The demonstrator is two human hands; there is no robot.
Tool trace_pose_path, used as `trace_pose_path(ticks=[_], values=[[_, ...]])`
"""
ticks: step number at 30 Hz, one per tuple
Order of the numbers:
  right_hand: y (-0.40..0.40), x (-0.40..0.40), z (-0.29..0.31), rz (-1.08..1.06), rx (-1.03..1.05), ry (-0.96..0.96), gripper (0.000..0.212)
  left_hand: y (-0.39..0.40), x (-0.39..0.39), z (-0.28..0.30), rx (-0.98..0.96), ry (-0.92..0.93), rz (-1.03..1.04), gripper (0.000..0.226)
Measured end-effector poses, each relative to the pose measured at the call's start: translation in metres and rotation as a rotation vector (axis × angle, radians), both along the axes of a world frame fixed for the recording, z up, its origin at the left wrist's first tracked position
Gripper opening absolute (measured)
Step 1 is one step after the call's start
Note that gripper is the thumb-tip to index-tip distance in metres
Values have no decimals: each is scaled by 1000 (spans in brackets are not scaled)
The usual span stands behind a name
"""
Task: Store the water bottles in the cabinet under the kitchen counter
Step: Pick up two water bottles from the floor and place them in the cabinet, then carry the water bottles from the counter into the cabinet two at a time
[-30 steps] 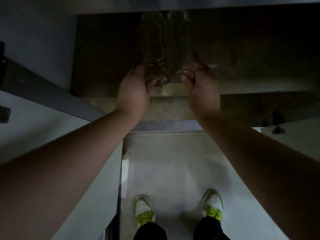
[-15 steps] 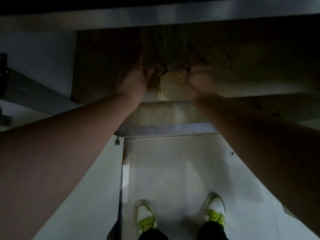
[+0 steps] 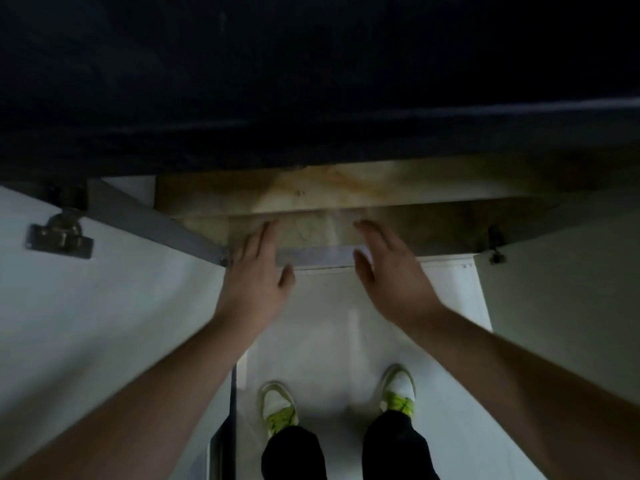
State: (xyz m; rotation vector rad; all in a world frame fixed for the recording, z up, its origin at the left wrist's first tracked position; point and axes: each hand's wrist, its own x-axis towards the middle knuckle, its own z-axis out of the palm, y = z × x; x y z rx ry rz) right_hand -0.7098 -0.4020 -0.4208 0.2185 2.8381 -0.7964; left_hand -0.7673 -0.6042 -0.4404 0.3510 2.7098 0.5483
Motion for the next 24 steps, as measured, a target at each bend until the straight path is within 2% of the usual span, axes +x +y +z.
trace_pose_path(ticks=[3,6,12,16,19,21,24], values=[[7,65,47,108,33,-93,49,-15,60,40,-99,-64,-98,66],[18,116,99,109,69,-161,54,-27,106,93,-140,-70,-153,65],[19,185,193,218,165,-310,56,-45,182,208,-296,-128,-384,59],[25,198,263,281,159,-276,55,-46,193,284,-245,-133,-309,63],[32,204,306,263,157,-224,58,-38,190,328,-158,-91,-272,67],[36,213,330,213,222,-210,54,-27,186,345,-127,-42,-346,65],[34,235,355,-17,326,-223,43,-7,170,365,-132,-13,-536,64]])
